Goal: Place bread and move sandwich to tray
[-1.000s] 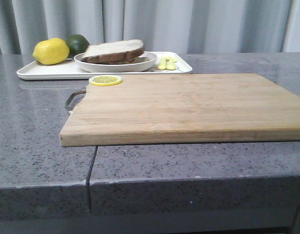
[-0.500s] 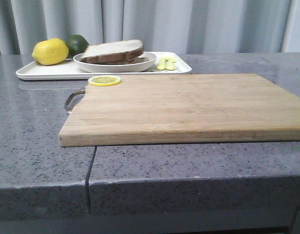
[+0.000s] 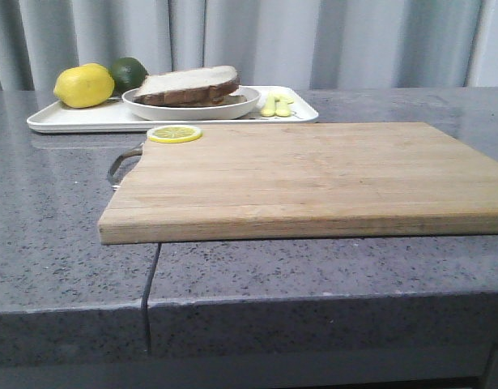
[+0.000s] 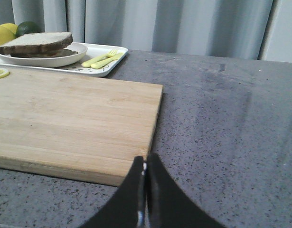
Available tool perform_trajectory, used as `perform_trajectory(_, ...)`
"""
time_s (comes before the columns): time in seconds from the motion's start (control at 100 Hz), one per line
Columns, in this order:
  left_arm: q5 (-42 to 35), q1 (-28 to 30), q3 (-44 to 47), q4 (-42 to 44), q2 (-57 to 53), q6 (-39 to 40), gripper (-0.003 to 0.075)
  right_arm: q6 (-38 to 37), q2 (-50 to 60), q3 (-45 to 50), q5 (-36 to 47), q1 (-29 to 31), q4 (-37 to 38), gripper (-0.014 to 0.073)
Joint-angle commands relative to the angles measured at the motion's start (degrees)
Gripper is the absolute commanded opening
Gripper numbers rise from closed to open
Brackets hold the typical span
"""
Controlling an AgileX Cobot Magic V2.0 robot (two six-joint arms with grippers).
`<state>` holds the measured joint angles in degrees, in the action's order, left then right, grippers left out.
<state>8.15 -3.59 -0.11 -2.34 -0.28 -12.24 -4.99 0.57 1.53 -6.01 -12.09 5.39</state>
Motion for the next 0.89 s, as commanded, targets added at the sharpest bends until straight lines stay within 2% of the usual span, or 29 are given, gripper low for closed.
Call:
perform_trajectory(0.0, -4.23, 0.18, 0.96, -0.55, -1.74, 0.31, -0.002, 0.21, 1.15, 0.14, 2.99, 0.25, 1.3, -0.0069)
perform_trajectory(0.88, -4.23, 0.18, 0.96, -0.55, -1.74, 0.31, -0.002, 0.21, 1.15, 0.14, 2.41, 0.25, 1.36, -0.0069)
